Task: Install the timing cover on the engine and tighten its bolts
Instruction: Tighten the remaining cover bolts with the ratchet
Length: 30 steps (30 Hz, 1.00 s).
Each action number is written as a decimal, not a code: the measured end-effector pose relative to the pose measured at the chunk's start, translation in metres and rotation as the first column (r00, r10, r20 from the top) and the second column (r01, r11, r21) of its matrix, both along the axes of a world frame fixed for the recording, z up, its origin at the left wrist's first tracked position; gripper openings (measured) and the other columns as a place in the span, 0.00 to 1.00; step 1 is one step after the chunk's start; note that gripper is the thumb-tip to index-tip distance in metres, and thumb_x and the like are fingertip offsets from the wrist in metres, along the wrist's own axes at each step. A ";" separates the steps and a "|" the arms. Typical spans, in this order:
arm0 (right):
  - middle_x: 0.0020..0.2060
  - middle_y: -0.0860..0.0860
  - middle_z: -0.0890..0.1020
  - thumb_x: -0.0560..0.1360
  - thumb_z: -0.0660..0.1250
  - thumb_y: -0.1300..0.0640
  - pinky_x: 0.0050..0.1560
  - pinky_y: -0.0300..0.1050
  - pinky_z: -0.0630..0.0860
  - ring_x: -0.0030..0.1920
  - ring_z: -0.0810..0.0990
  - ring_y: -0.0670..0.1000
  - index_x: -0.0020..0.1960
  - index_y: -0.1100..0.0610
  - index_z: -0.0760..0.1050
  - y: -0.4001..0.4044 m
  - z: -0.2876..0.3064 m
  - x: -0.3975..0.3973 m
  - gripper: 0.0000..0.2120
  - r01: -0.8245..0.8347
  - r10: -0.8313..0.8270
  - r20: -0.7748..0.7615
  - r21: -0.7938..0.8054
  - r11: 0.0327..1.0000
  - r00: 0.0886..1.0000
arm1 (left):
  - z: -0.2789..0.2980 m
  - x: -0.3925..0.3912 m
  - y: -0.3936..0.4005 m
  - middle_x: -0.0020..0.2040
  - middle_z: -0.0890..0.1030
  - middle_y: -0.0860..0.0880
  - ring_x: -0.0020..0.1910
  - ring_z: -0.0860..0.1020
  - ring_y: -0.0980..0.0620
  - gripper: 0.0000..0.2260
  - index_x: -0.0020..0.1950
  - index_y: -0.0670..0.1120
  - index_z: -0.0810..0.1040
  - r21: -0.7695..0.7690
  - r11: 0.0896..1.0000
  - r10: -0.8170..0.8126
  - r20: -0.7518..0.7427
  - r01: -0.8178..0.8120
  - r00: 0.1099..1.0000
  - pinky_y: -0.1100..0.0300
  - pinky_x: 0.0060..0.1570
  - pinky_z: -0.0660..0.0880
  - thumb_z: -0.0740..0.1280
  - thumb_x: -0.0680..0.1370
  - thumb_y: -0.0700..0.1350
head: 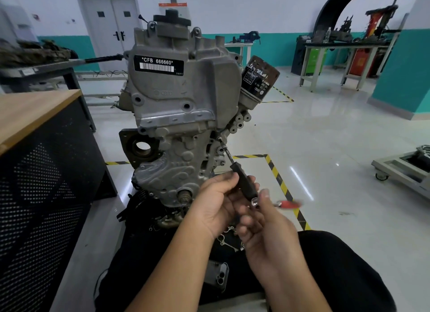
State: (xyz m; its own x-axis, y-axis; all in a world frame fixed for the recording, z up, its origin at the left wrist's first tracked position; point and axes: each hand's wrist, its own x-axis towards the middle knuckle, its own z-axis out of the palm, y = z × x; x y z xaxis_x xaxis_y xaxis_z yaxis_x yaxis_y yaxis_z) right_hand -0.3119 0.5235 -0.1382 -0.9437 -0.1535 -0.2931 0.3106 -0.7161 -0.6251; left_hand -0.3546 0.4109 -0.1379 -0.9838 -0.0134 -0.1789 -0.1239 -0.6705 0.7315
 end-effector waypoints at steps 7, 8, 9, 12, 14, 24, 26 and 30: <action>0.30 0.51 0.84 0.72 0.79 0.57 0.29 0.44 0.82 0.28 0.84 0.51 0.42 0.56 0.80 0.008 -0.010 -0.008 0.08 0.417 -0.101 -0.447 0.697 0.583 0.889 | -0.004 -0.002 0.009 0.43 0.83 0.38 0.33 0.82 0.44 0.11 0.55 0.39 0.80 -0.061 0.996 0.064 0.012 -0.063 0.998 0.57 0.29 0.76 0.70 0.77 0.45; 0.31 0.52 0.85 0.72 0.79 0.56 0.29 0.44 0.82 0.29 0.84 0.51 0.42 0.56 0.80 0.007 -0.010 -0.007 0.08 0.425 -0.119 -0.450 0.678 0.600 0.885 | -0.003 -0.001 0.011 0.42 0.83 0.39 0.29 0.80 0.45 0.13 0.56 0.41 0.80 -0.057 0.998 0.035 0.022 -0.033 0.999 0.59 0.27 0.73 0.70 0.77 0.48; 0.31 0.54 0.85 0.74 0.78 0.56 0.28 0.44 0.81 0.28 0.83 0.52 0.42 0.58 0.81 0.005 -0.009 -0.007 0.08 0.354 -0.144 -0.373 0.590 0.725 0.917 | -0.002 -0.001 0.012 0.41 0.82 0.41 0.26 0.78 0.47 0.14 0.57 0.42 0.80 -0.037 0.999 -0.004 0.034 0.006 0.999 0.62 0.25 0.72 0.70 0.77 0.49; 0.31 0.57 0.82 0.78 0.72 0.48 0.23 0.39 0.74 0.24 0.77 0.48 0.42 0.61 0.86 0.005 0.000 -0.006 0.16 0.013 -0.014 0.021 0.060 0.998 1.000 | 0.000 0.001 0.010 0.48 0.83 0.40 0.28 0.81 0.48 0.13 0.61 0.40 0.79 0.074 0.994 -0.086 0.039 0.083 0.995 0.60 0.23 0.75 0.65 0.82 0.47; 0.31 0.55 0.80 0.79 0.69 0.46 0.21 0.37 0.72 0.23 0.74 0.45 0.42 0.59 0.87 0.007 0.001 -0.007 0.18 -0.069 0.073 0.113 -0.038 0.997 0.991 | -0.002 -0.001 0.007 0.51 0.84 0.38 0.37 0.85 0.45 0.11 0.61 0.37 0.78 0.046 0.997 -0.057 0.016 0.056 0.998 0.56 0.28 0.79 0.62 0.83 0.42; 0.30 0.56 0.83 0.78 0.73 0.52 0.25 0.43 0.77 0.25 0.80 0.52 0.43 0.60 0.84 0.009 -0.003 -0.008 0.11 0.133 -0.085 -0.146 0.363 0.922 0.986 | -0.002 -0.002 0.014 0.50 0.85 0.38 0.32 0.84 0.45 0.13 0.54 0.39 0.83 0.026 0.999 -0.040 0.016 0.040 0.999 0.61 0.21 0.73 0.63 0.83 0.45; 0.30 0.57 0.80 0.80 0.71 0.51 0.24 0.41 0.74 0.24 0.76 0.48 0.46 0.63 0.85 0.010 0.003 -0.007 0.15 -0.042 0.042 0.004 0.159 0.986 0.999 | -0.002 -0.003 0.010 0.48 0.86 0.38 0.34 0.84 0.45 0.12 0.56 0.37 0.81 -0.006 1.000 -0.006 0.010 0.006 1.000 0.58 0.24 0.78 0.62 0.83 0.44; 0.32 0.54 0.84 0.74 0.77 0.56 0.33 0.50 0.83 0.30 0.84 0.52 0.44 0.57 0.80 0.010 -0.007 -0.012 0.07 0.228 -0.043 -0.274 0.693 0.684 0.961 | -0.002 -0.004 0.014 0.47 0.85 0.37 0.38 0.85 0.44 0.14 0.59 0.34 0.79 -0.018 0.999 0.039 0.028 -0.039 0.999 0.56 0.31 0.81 0.64 0.82 0.44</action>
State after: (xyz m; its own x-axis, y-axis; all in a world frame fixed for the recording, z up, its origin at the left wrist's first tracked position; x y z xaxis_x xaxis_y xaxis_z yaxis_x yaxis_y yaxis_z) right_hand -0.3241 0.5337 -0.1447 -0.9879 0.1488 -0.0432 0.0365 -0.0472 -0.9982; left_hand -0.3589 0.4245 -0.1394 -0.9770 -0.0548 -0.2059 -0.1187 -0.6623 0.7397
